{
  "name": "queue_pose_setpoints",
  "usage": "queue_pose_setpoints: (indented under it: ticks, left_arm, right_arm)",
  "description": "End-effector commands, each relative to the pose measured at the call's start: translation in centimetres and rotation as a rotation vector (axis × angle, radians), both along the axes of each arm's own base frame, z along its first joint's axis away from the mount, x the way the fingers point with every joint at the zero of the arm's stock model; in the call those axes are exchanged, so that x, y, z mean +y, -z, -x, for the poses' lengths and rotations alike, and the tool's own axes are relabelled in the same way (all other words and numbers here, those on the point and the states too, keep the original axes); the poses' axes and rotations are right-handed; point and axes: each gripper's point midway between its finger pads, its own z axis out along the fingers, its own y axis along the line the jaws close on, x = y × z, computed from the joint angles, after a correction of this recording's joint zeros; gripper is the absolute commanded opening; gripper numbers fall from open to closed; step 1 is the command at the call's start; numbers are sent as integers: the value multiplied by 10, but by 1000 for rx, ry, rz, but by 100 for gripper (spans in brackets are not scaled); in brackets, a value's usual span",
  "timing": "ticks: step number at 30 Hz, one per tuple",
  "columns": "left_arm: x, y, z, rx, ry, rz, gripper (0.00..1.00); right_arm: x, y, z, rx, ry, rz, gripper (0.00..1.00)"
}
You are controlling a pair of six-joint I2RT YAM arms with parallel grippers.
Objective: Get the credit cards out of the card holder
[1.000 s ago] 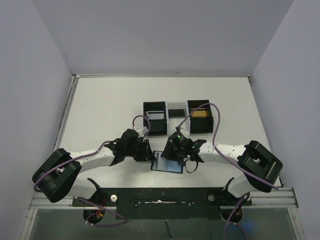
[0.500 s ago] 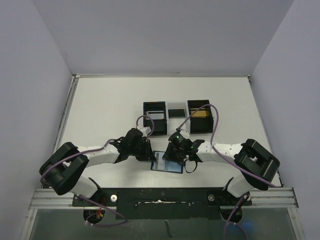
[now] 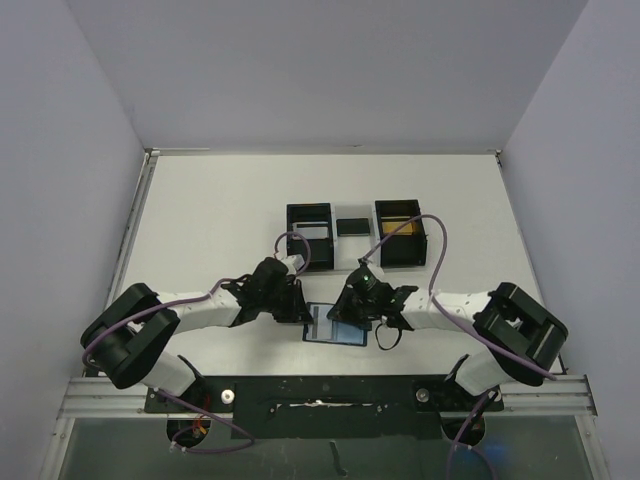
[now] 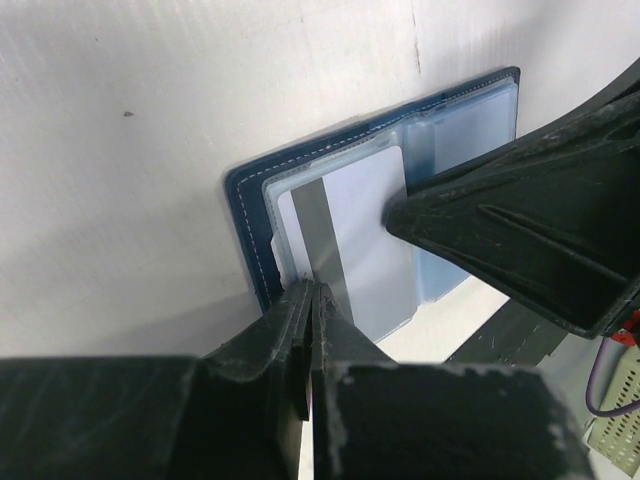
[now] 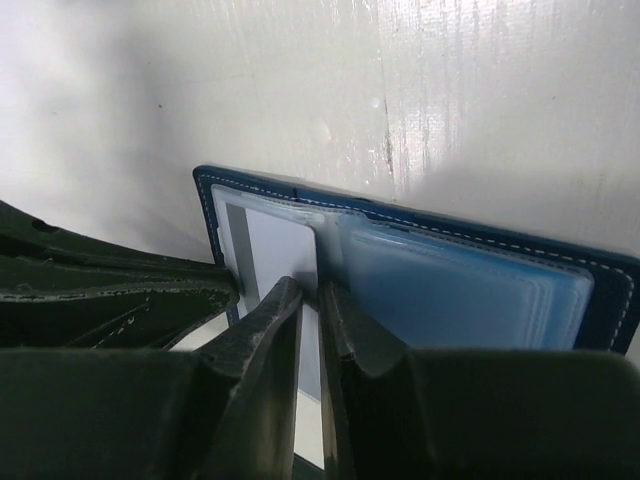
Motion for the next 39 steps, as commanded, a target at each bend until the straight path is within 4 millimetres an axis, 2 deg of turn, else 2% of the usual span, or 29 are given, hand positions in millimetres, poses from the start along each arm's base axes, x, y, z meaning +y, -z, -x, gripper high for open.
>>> queue_pose_setpoints:
  ticks: [1, 4, 8, 23, 26, 29, 39]
  left_arm:
    - [0, 5, -4, -15, -7, -44, 0]
    - [2, 9, -3, -2, -19, -54, 0]
    - [4, 12, -1, 9, -23, -61, 0]
    - [6, 4, -9, -19, -62, -68, 0]
    - [6, 3, -9, -24, -50, -77, 0]
    - [8, 5, -7, -19, -50, -81, 0]
    - [12, 2, -5, -25, -76, -73, 0]
  right_arm:
    - [8, -16, -2, -38, -19, -120, 12]
    - [11, -22, -2, -46, -49, -192, 12]
    - [14, -28, -1, -49, -70, -273, 17]
    - [7, -36, 6, -60, -75, -380, 19]
    - [3, -32, 5, -51, -64, -350, 25]
    - [4, -27, 8, -34, -81, -335, 25]
    - [5, -15, 11, 4, -25, -347, 18]
